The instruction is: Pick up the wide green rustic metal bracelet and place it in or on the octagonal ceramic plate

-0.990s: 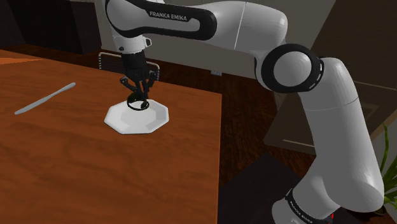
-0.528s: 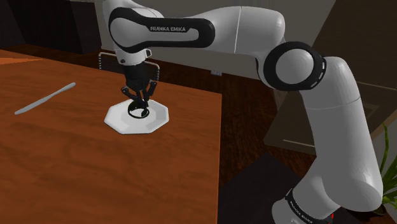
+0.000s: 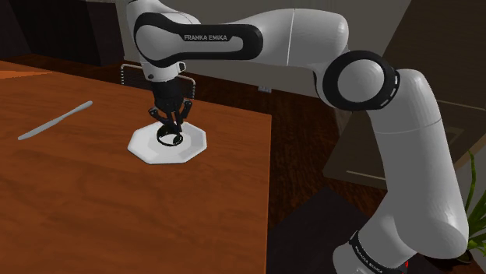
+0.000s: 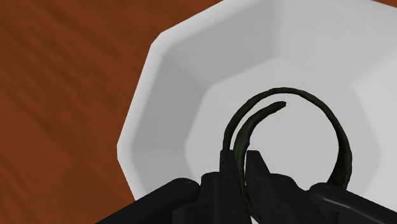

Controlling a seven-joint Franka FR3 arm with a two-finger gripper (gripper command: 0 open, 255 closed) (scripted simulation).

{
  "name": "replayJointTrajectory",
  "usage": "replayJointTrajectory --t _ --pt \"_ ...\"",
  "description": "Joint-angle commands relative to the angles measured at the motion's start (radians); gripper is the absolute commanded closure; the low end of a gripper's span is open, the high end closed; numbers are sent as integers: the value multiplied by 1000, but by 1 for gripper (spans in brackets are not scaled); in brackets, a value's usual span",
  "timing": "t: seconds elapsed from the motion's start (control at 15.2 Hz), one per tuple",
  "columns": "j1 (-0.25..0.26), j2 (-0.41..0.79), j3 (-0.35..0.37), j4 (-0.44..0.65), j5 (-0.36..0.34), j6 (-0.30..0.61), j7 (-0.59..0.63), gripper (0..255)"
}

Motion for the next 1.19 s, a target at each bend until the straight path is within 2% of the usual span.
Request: replayJointTrajectory --t 0.0,0.33,0.59,1.12 --pt "0 0 0 0 0 0 0 0" --pt "0 0 0 0 0 0 0 0" --pt "80 101 -17 310 -25 -197 -27 0" --pt "81 101 -18 310 -24 -197 -27 0"
